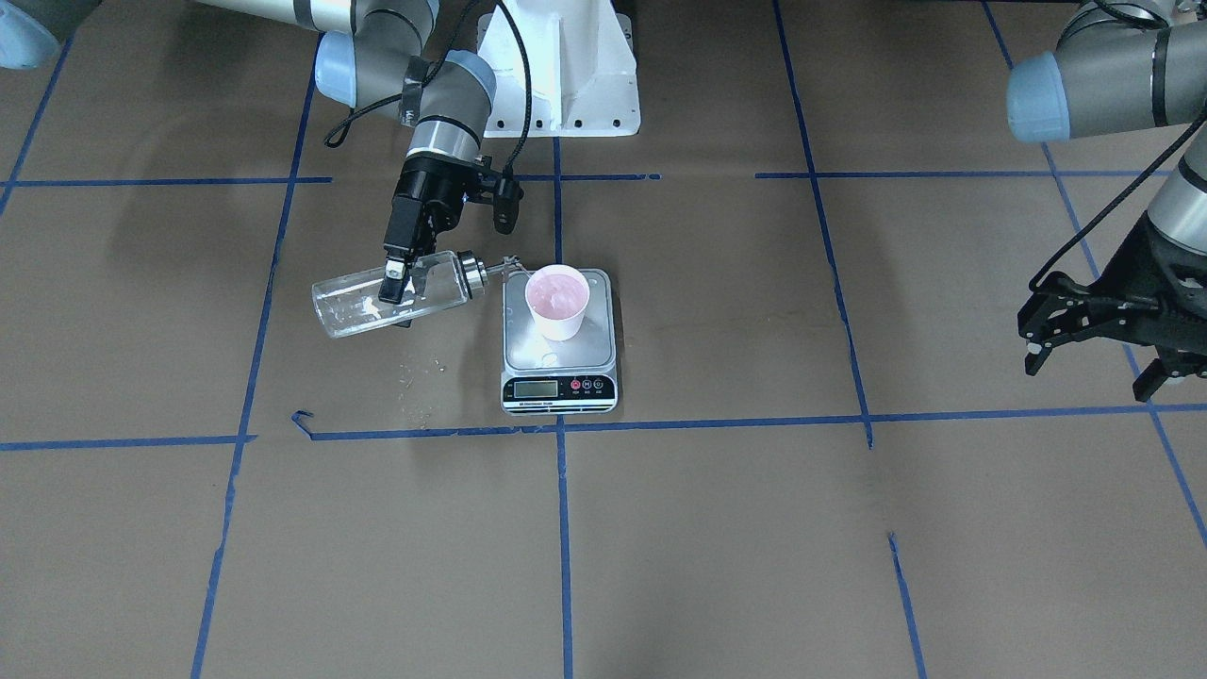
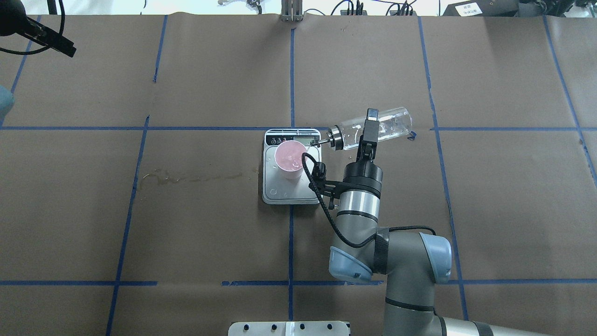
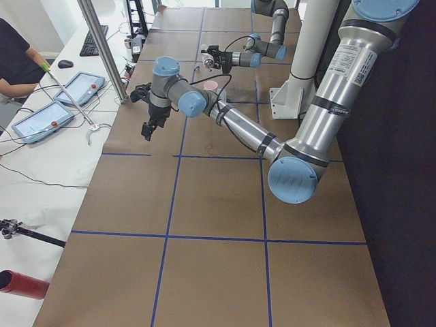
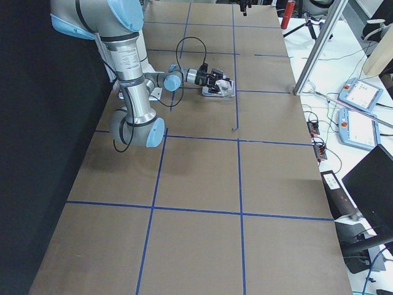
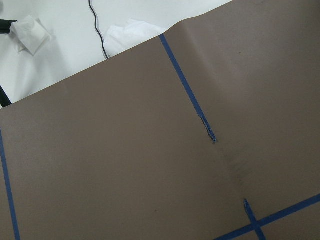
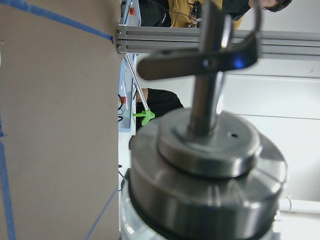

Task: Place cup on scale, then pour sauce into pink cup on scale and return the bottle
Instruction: 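Tilt the bottle spout down into the pink cup with the right gripper, then tilt the bottle upright and carry it back with the right gripper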

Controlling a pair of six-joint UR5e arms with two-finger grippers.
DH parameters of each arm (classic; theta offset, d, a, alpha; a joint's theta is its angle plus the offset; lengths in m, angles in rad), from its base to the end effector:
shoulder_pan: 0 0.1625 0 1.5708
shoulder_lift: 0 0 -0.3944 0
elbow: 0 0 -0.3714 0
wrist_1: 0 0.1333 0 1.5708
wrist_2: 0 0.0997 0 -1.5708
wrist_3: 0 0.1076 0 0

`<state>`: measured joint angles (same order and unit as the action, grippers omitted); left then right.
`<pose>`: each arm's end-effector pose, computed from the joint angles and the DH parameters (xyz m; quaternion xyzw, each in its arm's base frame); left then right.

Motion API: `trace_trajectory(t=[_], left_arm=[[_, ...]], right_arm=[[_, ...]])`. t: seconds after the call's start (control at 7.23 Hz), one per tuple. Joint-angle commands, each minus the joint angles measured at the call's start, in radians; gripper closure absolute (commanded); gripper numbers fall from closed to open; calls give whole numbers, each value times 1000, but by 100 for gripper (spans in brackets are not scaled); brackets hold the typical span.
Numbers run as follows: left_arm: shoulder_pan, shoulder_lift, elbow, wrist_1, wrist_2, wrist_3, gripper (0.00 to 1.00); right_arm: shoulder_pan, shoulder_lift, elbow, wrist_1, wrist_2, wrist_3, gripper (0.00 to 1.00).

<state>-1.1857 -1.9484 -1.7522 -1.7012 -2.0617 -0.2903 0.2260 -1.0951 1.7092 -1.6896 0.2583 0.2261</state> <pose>0.1479 -0.5848 0.3419 0.2335 0.3244 0.1253 0.9081 -0.5169 -0.3624 0.2759 0.5556 0.2809 -0.2808 0.7304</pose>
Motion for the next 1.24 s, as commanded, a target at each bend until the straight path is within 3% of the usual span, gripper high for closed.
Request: trace_trajectory(t=[0.0,0.14,0.41,0.55,0.83,1.11], left_arm=[[0,-1,-1,0,0,-1,0],[0,-1,-1,0,0,-1,0],[0,-1,0,0,0,-1,0],[0,-1,0,0,0,-1,0],[0,-1,-1,0,0,-1,0],[0,-4,-7,0,0,-9,0]], right_arm=[[-11,9,4,1,70,163,100],[-13,14,15,33,111,235,100],[1,-6,18,364,243,309,100],[13,-23,35,395,254,372,100],[86,-144,166,395,396,580,100],[159,-242,207,402,482,770,100]])
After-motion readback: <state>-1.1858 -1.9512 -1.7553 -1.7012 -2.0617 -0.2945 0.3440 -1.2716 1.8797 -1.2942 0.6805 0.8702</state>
